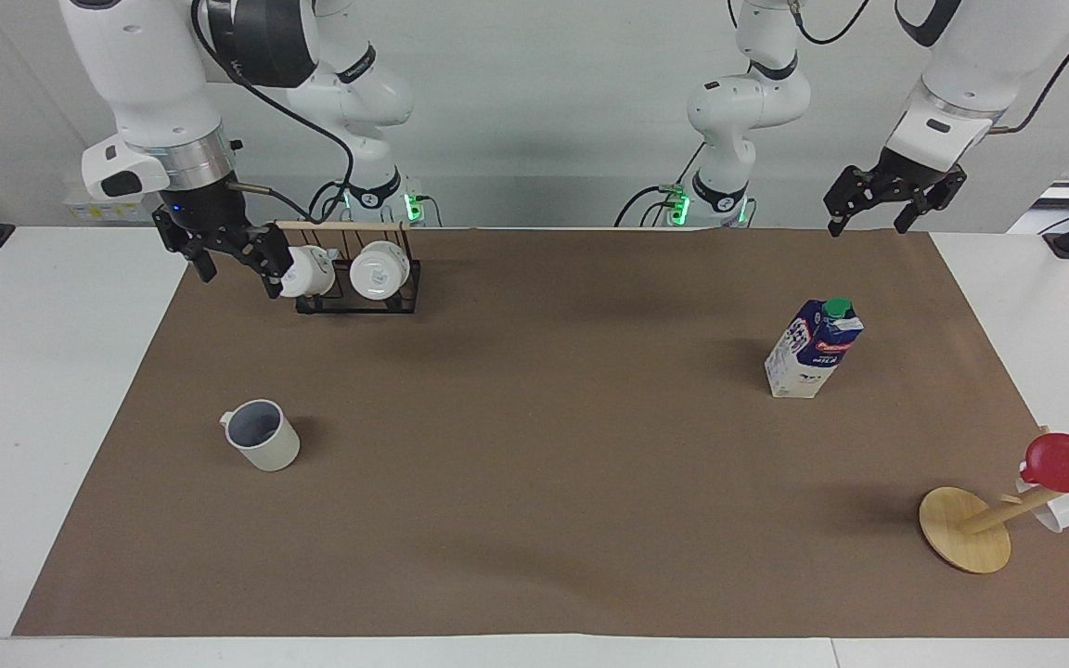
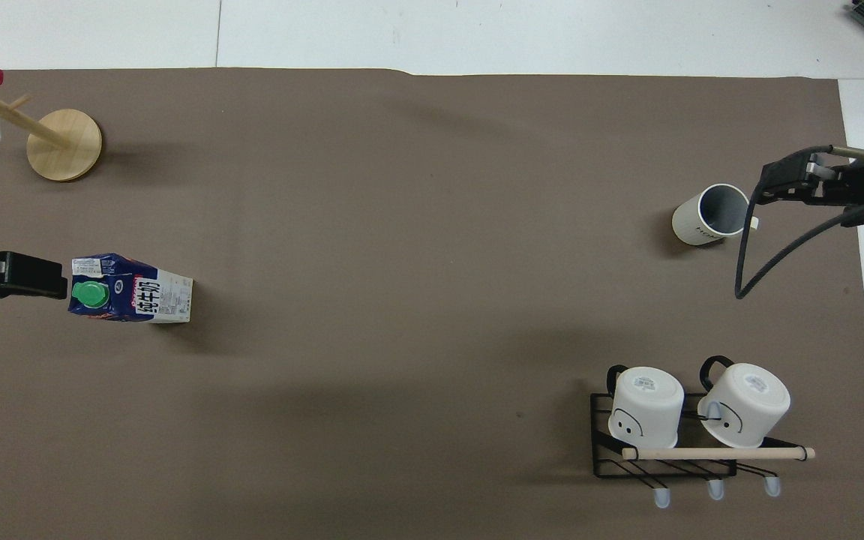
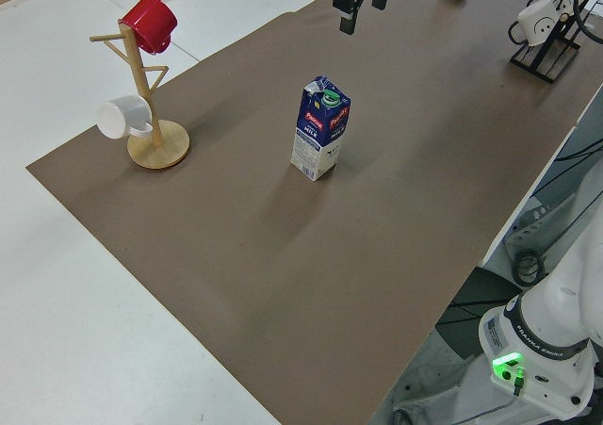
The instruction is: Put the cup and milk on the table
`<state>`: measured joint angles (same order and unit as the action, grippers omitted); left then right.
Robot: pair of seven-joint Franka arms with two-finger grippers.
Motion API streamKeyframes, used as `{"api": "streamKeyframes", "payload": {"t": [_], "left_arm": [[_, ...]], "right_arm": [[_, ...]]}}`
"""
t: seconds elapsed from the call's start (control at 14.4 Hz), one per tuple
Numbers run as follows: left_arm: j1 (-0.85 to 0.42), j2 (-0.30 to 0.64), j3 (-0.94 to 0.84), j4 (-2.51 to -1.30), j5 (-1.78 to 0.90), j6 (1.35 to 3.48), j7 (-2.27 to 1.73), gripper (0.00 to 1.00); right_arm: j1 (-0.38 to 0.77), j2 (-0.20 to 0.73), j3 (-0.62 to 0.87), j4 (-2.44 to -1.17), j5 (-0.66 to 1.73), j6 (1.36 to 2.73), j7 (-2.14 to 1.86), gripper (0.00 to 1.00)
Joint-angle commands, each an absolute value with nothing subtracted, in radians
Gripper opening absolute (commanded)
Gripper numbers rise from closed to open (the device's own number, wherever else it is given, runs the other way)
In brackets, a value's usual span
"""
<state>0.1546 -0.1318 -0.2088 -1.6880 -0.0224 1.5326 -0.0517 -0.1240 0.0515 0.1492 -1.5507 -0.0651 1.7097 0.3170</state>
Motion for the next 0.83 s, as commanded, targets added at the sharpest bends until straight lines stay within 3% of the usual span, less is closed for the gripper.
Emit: {"api": "streamKeyframes", "payload": {"t": [0.0,0.42,0.76], "left_arm": [[0.169,-0.133,-0.216,-1.675,-0.029,1.516,-0.061,1.00],[0.169,-0.133,-0.216,-1.675,-0.029,1.516,-0.061,1.00],[0.169,-0.133,-0.216,-1.675,-0.029,1.516,-0.061,1.00]], "right_arm": [[-0.138,0.054,0.150,-1.555,-0.041,1.732,0.296,1.00],[-0.160,0.115,0.150,-1.568,-0.044,1.821,0.282,1.00],[-0.160,0.162,0.150,-1.719,-0.051,1.997,0.242,1.00]]}}
